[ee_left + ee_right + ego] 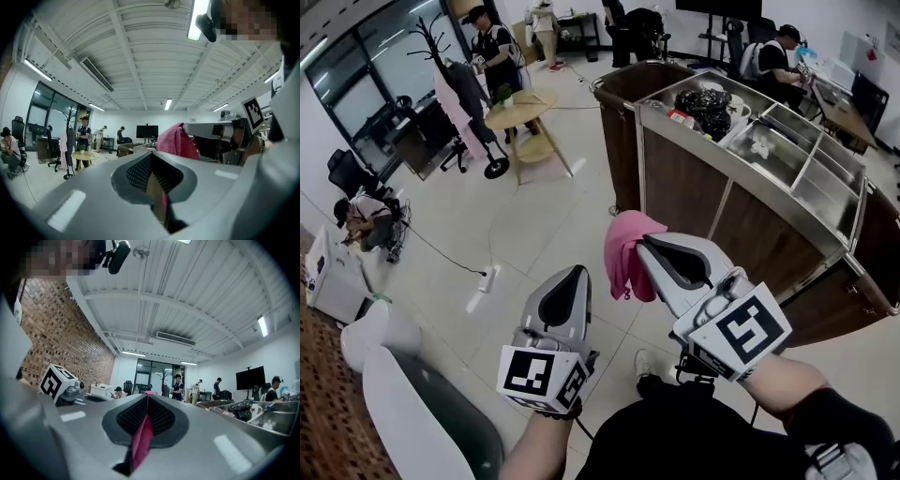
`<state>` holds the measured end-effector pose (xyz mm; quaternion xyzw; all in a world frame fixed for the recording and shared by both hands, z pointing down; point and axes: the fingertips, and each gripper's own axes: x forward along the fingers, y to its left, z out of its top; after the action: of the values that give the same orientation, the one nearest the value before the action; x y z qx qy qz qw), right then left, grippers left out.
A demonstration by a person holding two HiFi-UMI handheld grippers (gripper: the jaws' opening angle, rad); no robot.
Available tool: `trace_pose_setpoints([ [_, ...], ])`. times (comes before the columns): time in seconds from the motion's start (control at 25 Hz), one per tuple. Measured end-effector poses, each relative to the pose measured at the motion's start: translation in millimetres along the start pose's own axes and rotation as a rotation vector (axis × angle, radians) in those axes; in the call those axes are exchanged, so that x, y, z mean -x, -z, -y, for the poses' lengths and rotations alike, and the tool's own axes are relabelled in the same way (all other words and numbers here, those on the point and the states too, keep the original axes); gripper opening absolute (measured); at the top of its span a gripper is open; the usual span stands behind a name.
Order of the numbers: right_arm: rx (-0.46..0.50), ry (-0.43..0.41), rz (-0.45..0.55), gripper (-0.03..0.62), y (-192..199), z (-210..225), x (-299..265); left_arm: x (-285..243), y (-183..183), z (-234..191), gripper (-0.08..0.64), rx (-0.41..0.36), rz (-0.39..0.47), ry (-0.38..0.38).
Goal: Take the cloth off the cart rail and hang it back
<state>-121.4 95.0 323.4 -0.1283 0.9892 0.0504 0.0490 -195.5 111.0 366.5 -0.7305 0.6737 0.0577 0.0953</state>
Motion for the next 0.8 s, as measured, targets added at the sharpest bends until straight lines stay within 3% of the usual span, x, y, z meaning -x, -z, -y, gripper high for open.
trace_pose_setpoints([
  [0.28, -0.016, 0.036, 0.008, 0.006, 5.6, 51.8, -55.8, -60.4, 7.6, -46.3, 0.000, -0.011, -0.012, 0.034],
  [0.44, 0.085, 0.028, 0.119, 0.007, -2.2, 85.4, -86.6, -95.1, 18.3, -69.9, 0.000, -0.002, -0.023, 0.043],
  [0.68, -0.025, 0.065, 0.000, 0.006, -3.0, 103.2, -126.0, -124.3, 7.1, -109.6, 0.000, 0.004, -0.023, 0.049],
  [0.8, -0.019, 0.077, -0.008, 0.006, -12.0, 108.7, -144.7, -135.8, 2.4, -127.2, 0.000, 0.020, -0.029, 0.061],
])
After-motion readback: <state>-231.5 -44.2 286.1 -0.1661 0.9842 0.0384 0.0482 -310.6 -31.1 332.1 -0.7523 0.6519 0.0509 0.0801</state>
